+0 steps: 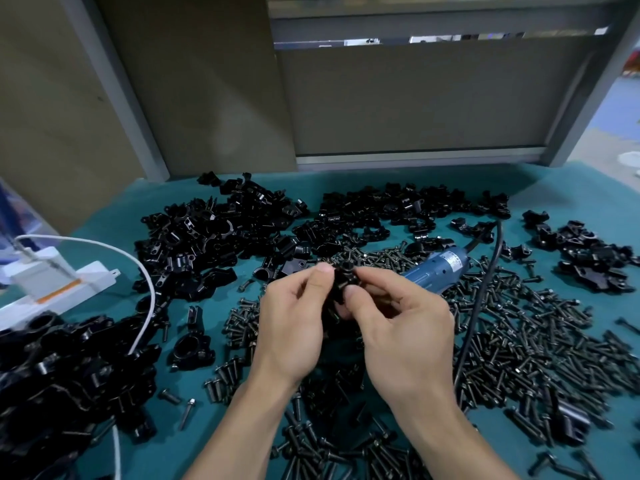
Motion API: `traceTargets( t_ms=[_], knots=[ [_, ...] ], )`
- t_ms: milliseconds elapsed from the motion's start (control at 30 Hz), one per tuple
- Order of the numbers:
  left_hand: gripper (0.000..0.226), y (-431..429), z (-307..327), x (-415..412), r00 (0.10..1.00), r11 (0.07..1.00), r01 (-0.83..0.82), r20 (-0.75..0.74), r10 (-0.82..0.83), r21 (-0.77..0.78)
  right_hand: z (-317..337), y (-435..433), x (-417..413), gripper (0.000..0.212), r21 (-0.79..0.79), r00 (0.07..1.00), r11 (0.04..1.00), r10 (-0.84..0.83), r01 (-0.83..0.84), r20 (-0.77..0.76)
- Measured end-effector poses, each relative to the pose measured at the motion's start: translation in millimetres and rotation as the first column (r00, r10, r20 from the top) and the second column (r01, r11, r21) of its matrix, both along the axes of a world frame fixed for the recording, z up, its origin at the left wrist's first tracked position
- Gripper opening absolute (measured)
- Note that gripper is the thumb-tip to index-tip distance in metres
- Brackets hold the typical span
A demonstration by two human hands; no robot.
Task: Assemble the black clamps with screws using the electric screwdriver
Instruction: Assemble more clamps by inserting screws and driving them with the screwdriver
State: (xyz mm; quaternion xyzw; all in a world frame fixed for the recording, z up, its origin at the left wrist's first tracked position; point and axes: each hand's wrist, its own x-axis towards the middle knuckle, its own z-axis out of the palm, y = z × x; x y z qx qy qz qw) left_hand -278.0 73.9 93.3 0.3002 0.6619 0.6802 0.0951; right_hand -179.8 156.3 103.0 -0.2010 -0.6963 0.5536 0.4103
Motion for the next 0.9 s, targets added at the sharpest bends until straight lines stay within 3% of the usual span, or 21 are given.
traceTargets(
  t_ms=[133, 333, 467, 700, 900],
  knots=[
    [0.056, 0, 2, 3, 0.981, 0.995, -0.096, 0.173, 0.089, 0.034, -1, 8, -2, 0.023, -0.048, 1.000, 0.999, 0.010, -0.010, 0.003],
    [0.064, 1, 4, 6, 0.947, 0.985, -0.077, 0.321, 0.024, 0.154, -2, 7, 0, 0.030, 0.021, 0.999, 0.999, 0.036, -0.036, 0.008],
    [0.067, 0, 3, 8, 0.962, 0.993, -0.073, 0.268, 0.046, 0.094, -5, 2, 1, 0.028, 0.114, 1.000, 0.993, -0.002, 0.001, 0.011],
    [0.058, -2, 7, 6, 0.942, 0.998, -0.033, 0.334, 0.017, 0.044, -6, 3, 2, 0.030, 0.130, 1.000, 0.991, -0.019, 0.016, 0.020],
    [0.058, 0, 11, 13, 0.974, 0.998, -0.051, 0.220, 0.056, -0.029, -9, -5, 3, 0.038, 0.388, 0.999, 0.921, -0.035, 0.029, 0.007]
  ],
)
